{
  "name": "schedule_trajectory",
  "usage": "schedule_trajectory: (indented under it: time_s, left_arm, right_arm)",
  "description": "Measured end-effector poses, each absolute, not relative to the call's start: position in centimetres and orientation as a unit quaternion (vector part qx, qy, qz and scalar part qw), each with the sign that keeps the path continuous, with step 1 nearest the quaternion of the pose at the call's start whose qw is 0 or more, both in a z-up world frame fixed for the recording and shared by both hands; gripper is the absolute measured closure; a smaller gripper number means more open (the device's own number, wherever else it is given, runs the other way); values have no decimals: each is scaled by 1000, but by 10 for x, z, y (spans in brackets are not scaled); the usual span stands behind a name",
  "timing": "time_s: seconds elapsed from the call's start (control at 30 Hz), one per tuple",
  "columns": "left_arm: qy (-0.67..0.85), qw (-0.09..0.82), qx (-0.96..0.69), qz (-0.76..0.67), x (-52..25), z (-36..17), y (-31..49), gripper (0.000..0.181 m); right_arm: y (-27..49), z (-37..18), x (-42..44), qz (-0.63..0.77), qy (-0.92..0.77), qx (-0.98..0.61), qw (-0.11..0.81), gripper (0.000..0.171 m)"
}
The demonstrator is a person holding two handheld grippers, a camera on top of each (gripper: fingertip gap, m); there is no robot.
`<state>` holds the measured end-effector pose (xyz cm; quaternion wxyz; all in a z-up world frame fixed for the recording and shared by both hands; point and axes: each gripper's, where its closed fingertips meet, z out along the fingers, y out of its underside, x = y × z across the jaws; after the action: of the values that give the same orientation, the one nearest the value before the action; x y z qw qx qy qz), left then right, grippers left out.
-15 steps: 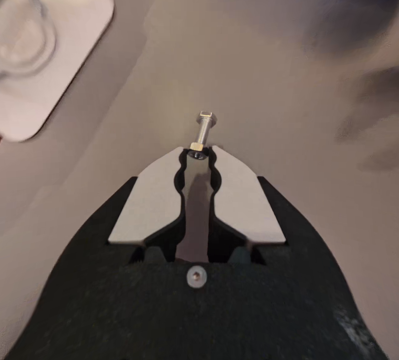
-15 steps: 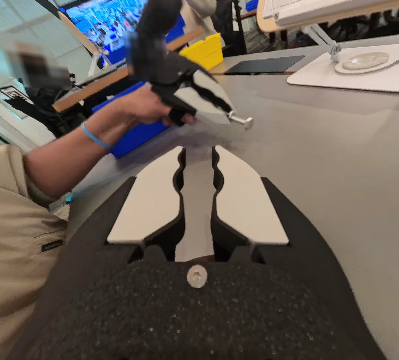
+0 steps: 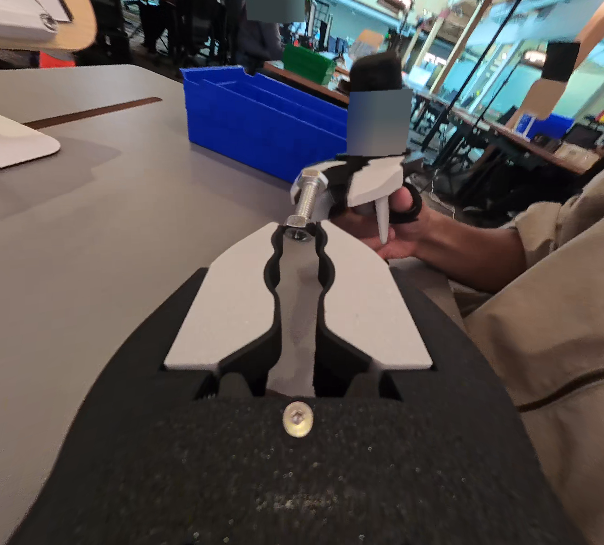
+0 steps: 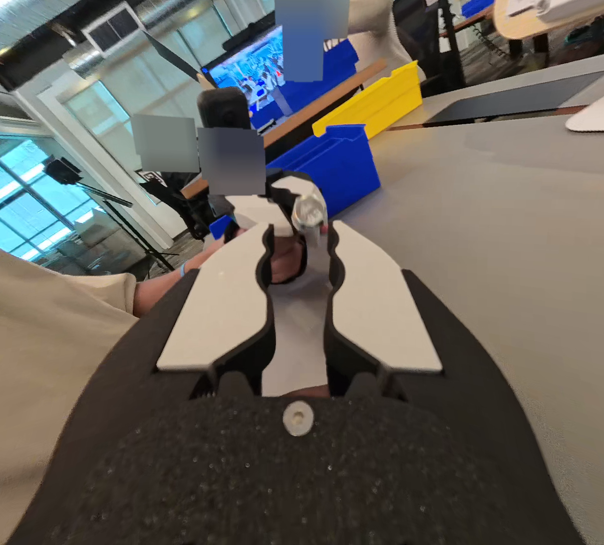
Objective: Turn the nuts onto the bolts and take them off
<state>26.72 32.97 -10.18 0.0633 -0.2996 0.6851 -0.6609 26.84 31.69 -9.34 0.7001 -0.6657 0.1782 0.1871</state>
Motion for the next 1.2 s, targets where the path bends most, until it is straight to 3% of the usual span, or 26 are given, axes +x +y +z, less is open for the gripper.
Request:
schedule_trajectory:
  time_s: [0.1,0.57,0.93,1.2]
  left_arm:
    - [692,61,-287,-660,261,-102,325,163]
    - [702,96,-260,-656,257,-96,324,161]
    - [688,144,-220,-676,250,-75,332,134]
    - [688,338,-144,-626,240,-52,326,135]
  right_arm:
    - [321,-84,270,157,171,-653,721,153]
    - [329,-72,266,138,87,-707,688,153]
    - [325,-59,270,401,185,-542,715,154]
    - [332,-46,250,603,265,-352,664,154]
